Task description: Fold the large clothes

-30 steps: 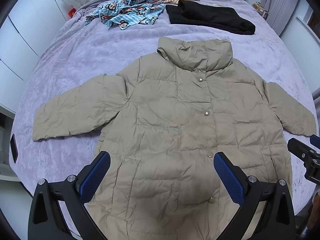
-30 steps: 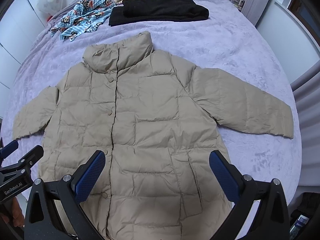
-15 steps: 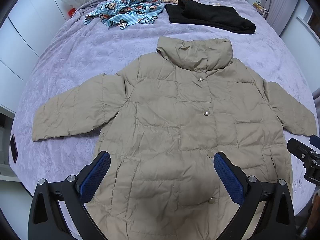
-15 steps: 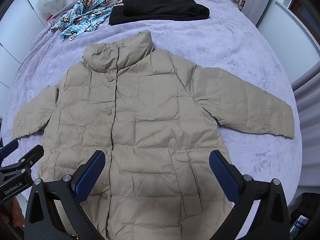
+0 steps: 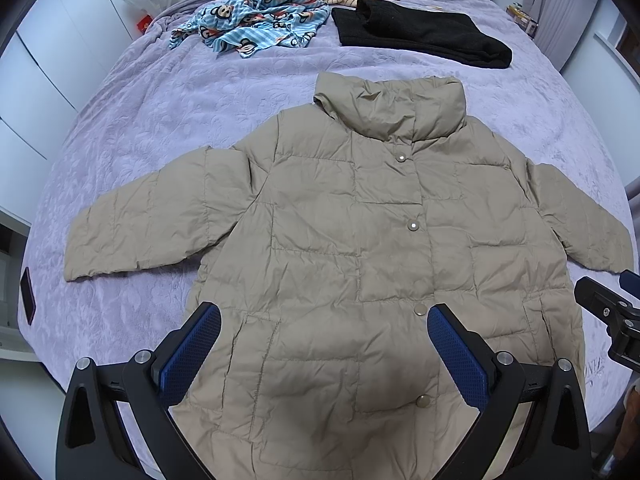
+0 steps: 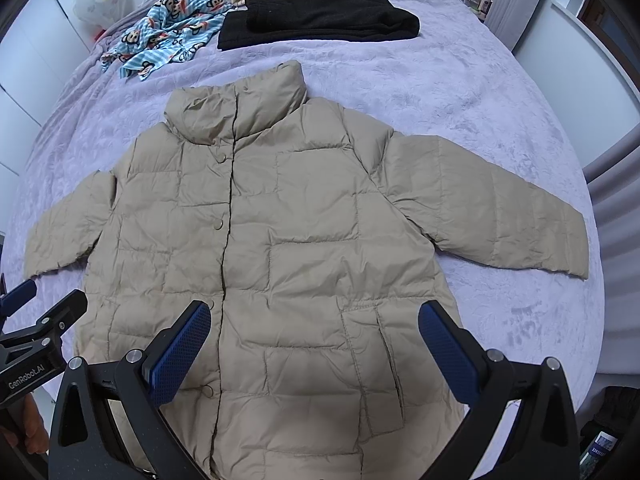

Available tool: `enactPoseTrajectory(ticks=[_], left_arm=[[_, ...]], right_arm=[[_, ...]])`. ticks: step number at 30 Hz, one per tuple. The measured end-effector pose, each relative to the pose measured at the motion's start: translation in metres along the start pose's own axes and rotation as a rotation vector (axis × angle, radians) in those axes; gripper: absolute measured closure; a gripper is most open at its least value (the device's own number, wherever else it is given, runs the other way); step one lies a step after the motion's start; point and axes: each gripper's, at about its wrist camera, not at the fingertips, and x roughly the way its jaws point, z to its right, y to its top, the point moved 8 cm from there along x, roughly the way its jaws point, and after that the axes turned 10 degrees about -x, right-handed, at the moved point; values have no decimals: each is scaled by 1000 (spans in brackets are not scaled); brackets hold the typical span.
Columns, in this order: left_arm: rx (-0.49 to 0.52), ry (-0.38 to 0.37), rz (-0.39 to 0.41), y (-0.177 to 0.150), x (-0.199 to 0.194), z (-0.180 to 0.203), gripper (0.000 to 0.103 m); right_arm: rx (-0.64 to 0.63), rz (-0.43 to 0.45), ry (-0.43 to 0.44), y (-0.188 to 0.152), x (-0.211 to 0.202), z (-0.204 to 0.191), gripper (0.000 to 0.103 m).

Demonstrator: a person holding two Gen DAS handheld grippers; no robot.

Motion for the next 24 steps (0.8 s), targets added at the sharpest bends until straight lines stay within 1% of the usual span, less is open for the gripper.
enactPoseTrajectory(ticks=[24], left_arm=[[-1, 2, -3, 0, 4, -1, 0]], right_arm=[[0, 1, -1, 0, 2, 0, 0]])
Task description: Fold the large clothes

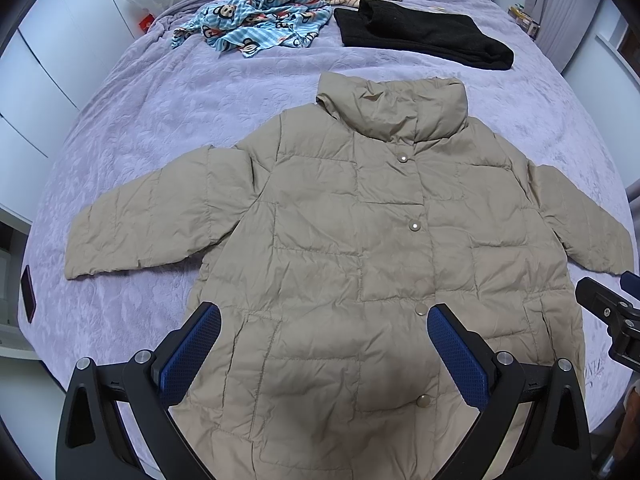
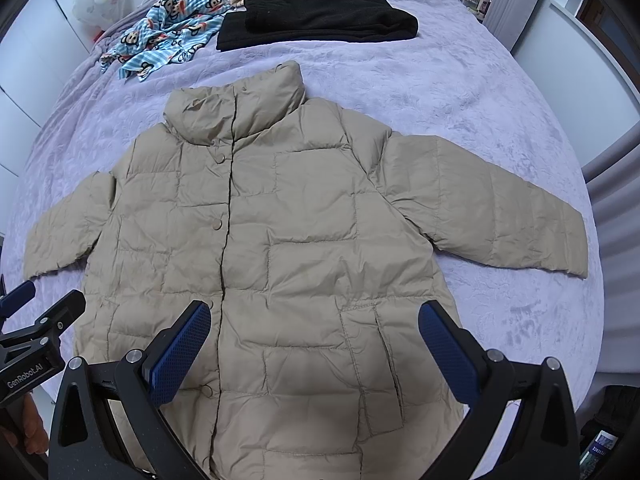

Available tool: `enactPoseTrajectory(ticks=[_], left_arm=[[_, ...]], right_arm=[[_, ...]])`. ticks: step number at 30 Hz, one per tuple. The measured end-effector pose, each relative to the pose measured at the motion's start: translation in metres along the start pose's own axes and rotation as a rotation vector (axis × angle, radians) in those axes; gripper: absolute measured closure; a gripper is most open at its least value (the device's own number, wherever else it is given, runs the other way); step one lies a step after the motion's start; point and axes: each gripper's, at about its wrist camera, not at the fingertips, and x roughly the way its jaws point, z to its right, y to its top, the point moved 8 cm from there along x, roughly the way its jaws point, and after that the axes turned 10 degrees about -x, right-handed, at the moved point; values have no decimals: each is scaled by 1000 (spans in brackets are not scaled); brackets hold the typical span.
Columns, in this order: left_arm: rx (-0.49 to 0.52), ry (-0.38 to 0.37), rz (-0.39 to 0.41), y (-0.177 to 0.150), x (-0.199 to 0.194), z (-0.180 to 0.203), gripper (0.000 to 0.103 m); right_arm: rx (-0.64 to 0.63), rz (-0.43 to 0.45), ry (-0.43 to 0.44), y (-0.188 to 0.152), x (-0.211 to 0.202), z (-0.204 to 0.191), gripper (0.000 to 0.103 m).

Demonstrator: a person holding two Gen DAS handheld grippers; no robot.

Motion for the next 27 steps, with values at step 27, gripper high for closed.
enactPoseTrajectory(ticks=[27], left_arm=[[2, -1, -2, 0, 1, 0, 0]], right_arm=[[-4, -2, 1, 0, 1, -2, 0]])
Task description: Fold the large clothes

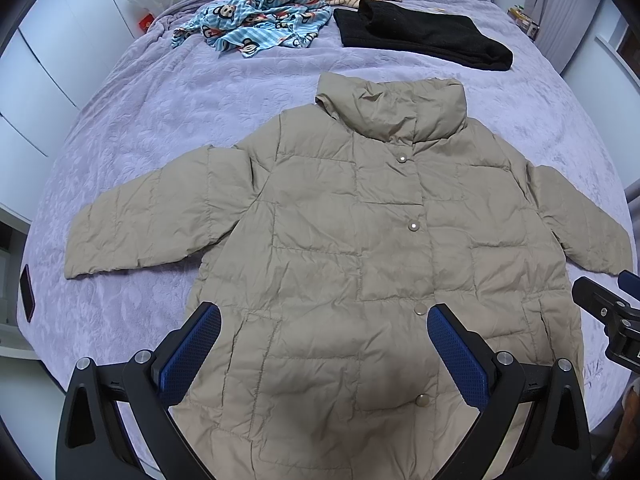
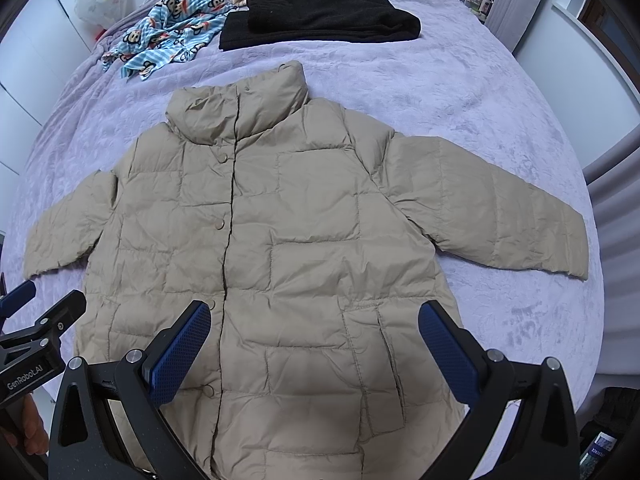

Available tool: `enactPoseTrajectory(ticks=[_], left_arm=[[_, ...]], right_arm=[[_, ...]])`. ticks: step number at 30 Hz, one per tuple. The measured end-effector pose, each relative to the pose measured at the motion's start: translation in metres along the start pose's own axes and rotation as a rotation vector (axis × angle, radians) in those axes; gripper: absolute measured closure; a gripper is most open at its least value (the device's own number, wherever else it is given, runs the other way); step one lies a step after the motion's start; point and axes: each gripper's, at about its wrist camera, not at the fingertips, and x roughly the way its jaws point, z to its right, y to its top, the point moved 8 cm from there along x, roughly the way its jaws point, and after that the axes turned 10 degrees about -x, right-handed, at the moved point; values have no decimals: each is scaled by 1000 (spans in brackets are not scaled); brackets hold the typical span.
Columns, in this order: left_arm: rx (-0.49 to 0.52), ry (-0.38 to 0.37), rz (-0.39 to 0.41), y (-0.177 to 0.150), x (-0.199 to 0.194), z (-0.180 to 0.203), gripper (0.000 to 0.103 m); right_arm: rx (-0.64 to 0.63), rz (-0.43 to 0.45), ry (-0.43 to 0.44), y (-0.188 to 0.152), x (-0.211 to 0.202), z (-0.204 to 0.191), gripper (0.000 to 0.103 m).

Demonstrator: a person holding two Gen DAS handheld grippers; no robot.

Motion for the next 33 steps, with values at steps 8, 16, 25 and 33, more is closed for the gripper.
enactPoseTrajectory(ticks=[8, 16, 25, 33], left_arm=[[-1, 0, 1, 0, 1, 0, 0], [-2, -1, 0, 0, 0, 1, 0], [-42, -22, -38, -3, 5, -9, 0], [-179, -143, -61, -2, 21, -57, 0]], right_arm=[[-5, -1, 0, 0, 0, -2, 0], [-8, -2, -1, 0, 0, -3, 0], [-6, -6, 4, 0, 0, -5, 0], [65, -12, 96, -8, 9, -18, 0]])
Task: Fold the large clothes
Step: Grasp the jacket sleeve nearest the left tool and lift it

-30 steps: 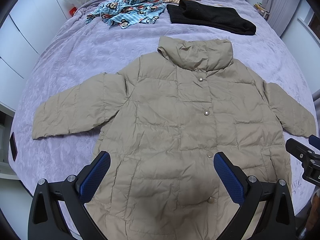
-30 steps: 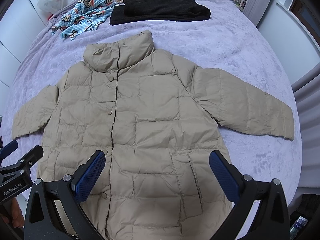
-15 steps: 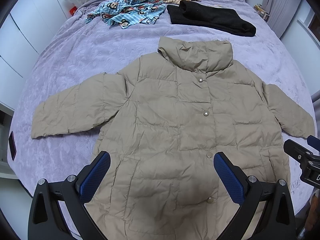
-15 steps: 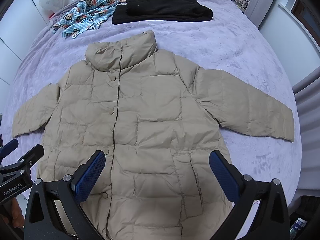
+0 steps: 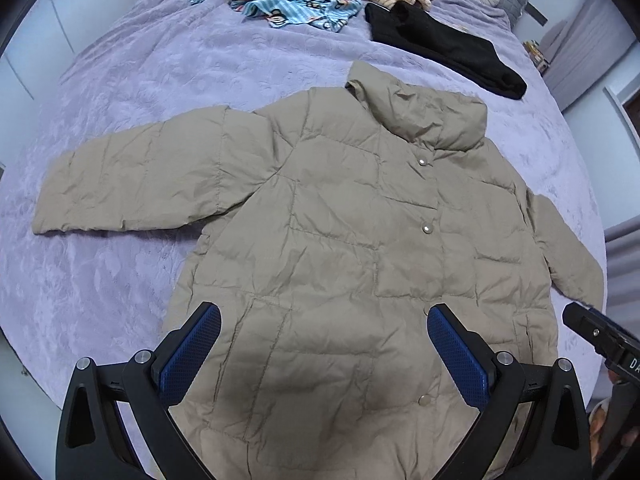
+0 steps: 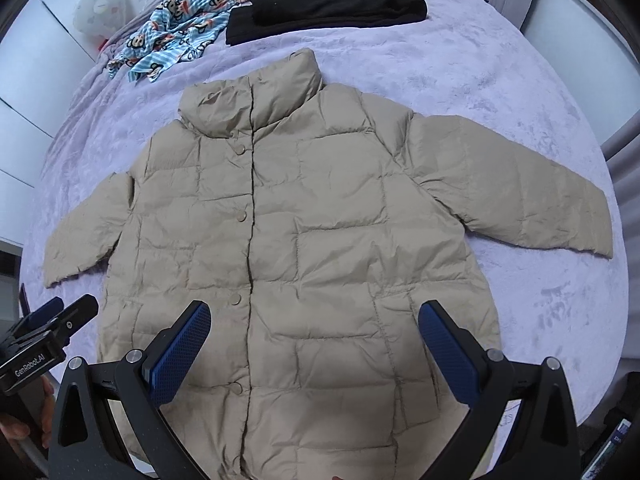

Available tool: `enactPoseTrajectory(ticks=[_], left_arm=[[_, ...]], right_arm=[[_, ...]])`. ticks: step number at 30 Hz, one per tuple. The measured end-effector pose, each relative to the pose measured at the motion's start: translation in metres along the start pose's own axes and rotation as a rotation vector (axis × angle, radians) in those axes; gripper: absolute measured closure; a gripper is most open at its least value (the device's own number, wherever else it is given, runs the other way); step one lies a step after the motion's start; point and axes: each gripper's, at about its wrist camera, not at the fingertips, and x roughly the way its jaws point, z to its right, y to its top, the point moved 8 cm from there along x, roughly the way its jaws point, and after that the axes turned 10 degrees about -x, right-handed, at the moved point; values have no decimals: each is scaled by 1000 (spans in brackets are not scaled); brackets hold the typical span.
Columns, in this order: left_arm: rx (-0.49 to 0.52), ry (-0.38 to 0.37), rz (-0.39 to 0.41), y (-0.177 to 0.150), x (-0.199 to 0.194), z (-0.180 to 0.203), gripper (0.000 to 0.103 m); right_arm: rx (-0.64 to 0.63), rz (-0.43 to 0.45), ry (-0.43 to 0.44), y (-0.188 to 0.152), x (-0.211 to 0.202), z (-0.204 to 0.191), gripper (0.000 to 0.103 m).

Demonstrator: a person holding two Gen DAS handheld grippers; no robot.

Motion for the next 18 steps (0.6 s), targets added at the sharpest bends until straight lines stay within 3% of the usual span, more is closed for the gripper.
enactPoseTrajectory(ticks=[4, 6, 10, 18], left_arm=[[-119, -43, 4, 15, 12, -47, 0], [-181, -77, 10, 25, 20, -74, 0], [-305, -136, 47, 47, 41, -133, 0], [-638, -291, 84, 83, 104, -258, 0]], right_arm=[[47, 27, 85, -1, 10, -21, 0], [48, -25, 128, -4, 24, -37, 0], [1, -88, 113, -10, 54, -67, 0], [-43, -105, 224, -14, 108, -130, 0]])
